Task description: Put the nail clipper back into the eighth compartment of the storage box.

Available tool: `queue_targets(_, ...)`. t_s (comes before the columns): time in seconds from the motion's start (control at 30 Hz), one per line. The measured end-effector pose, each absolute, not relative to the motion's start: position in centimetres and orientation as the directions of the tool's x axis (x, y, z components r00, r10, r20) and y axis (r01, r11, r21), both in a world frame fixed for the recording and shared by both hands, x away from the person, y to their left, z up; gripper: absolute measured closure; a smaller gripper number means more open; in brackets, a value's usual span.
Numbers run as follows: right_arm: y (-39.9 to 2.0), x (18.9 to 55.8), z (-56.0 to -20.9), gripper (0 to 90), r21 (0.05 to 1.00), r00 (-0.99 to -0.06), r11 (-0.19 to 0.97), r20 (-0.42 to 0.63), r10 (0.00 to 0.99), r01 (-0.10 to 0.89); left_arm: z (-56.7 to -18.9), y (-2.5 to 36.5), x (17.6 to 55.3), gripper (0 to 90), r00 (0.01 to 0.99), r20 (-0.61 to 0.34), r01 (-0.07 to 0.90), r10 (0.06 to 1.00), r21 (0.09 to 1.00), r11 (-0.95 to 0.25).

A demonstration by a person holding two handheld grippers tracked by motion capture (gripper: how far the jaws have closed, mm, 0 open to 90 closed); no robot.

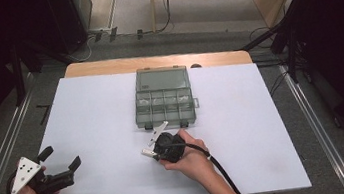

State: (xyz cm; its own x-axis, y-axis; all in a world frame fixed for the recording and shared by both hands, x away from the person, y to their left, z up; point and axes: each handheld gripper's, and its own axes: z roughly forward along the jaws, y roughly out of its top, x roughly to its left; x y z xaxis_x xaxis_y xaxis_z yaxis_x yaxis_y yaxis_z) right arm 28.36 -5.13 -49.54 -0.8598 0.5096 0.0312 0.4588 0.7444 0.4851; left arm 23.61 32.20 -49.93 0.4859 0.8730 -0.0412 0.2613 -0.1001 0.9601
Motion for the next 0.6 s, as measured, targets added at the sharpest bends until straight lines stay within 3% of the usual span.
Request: queue_targets(0.6,-7.6,27.6,-48.3,79.1,0.679,-0.826,0.58,0.07,0.56,0.451,-49.9,32.1,23.6,0.0,0.488,-0.035,0.262,0.872,0.959,-0.108)
